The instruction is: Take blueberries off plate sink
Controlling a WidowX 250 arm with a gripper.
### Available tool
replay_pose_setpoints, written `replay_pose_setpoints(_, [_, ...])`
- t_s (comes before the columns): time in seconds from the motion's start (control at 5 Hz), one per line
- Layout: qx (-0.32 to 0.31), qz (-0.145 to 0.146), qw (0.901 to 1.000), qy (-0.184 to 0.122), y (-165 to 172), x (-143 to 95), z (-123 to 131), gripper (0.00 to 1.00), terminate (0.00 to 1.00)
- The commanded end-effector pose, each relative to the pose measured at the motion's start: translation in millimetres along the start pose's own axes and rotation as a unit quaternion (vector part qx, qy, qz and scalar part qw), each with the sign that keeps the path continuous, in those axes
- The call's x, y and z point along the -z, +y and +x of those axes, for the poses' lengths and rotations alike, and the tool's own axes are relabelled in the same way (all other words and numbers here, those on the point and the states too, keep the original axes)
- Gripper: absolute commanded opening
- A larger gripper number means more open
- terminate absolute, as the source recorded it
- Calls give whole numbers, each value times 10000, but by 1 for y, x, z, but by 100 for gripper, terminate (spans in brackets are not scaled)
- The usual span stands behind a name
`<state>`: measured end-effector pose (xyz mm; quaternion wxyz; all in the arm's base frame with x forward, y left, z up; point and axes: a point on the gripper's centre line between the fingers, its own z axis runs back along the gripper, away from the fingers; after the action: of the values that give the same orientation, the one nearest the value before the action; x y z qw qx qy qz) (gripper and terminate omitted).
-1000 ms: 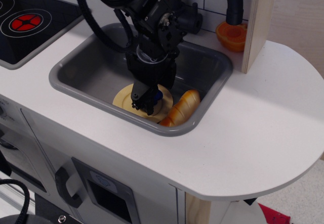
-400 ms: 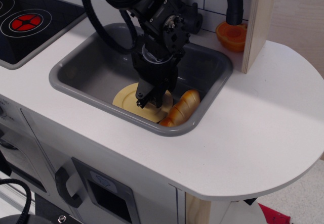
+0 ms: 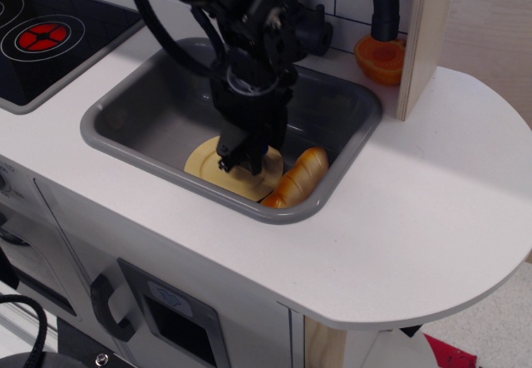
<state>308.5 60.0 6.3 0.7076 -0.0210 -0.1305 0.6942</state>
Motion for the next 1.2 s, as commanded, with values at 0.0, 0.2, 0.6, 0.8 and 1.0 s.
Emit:
replay_pose_setpoints(0.0, [-133,-417,9990,61,-24,-34,43,0,0])
replay_pose_setpoints(0.2, [-68,-458,9989,38,-23,-32,65,0,0])
replay_pose_setpoints(0.6, [20,-560,9984,-73,-34,-17,96,0,0])
replay_pose_setpoints(0.8, [47,-681,9975,-196,-40,-9,102,0,0])
replay_pose_setpoints(1.0, [116,-763,9965,-334,-41,1,106,0,0])
